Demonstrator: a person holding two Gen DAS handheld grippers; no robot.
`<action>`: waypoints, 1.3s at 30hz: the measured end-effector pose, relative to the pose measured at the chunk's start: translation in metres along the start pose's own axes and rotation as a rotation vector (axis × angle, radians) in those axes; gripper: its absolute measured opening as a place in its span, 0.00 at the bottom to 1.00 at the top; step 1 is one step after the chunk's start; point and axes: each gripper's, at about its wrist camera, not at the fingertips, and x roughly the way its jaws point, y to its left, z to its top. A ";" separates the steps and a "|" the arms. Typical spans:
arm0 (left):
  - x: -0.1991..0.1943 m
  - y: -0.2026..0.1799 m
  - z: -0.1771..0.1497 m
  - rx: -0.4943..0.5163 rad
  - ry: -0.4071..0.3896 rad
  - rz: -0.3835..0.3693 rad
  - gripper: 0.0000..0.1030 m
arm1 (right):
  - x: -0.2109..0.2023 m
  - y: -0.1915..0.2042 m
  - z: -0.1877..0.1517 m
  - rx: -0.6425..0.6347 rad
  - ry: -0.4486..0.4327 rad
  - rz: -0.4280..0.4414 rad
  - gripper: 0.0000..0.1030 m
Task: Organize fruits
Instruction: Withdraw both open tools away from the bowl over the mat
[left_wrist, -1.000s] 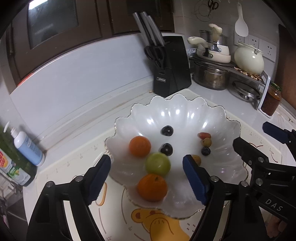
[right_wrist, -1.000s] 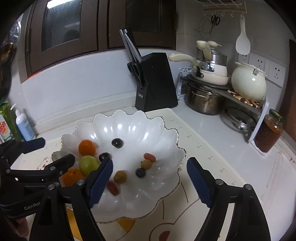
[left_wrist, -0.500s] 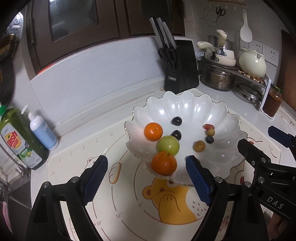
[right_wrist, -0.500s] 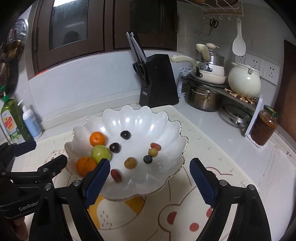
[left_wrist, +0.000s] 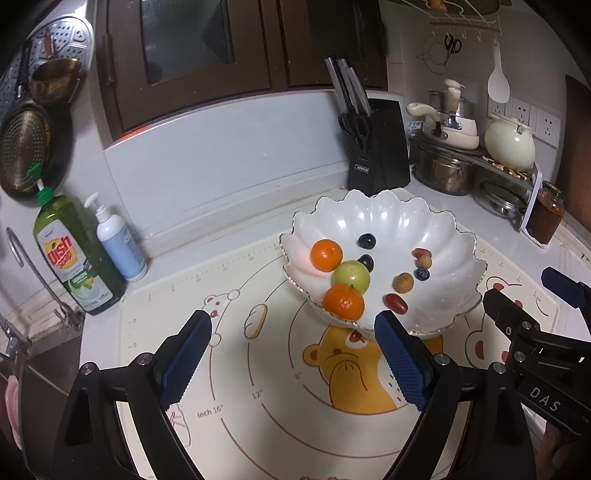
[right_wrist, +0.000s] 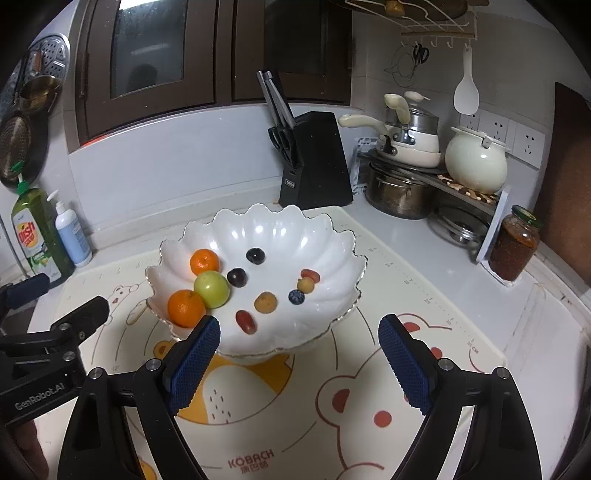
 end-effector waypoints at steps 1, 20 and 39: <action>-0.003 0.000 -0.002 -0.002 0.000 0.000 0.89 | -0.002 0.000 -0.001 0.001 0.000 0.001 0.86; -0.039 0.009 -0.046 -0.022 -0.001 0.041 0.92 | -0.029 0.006 -0.036 -0.011 0.022 0.025 0.86; -0.074 0.009 -0.096 -0.071 0.013 0.052 0.96 | -0.061 0.008 -0.070 -0.016 0.025 0.059 0.86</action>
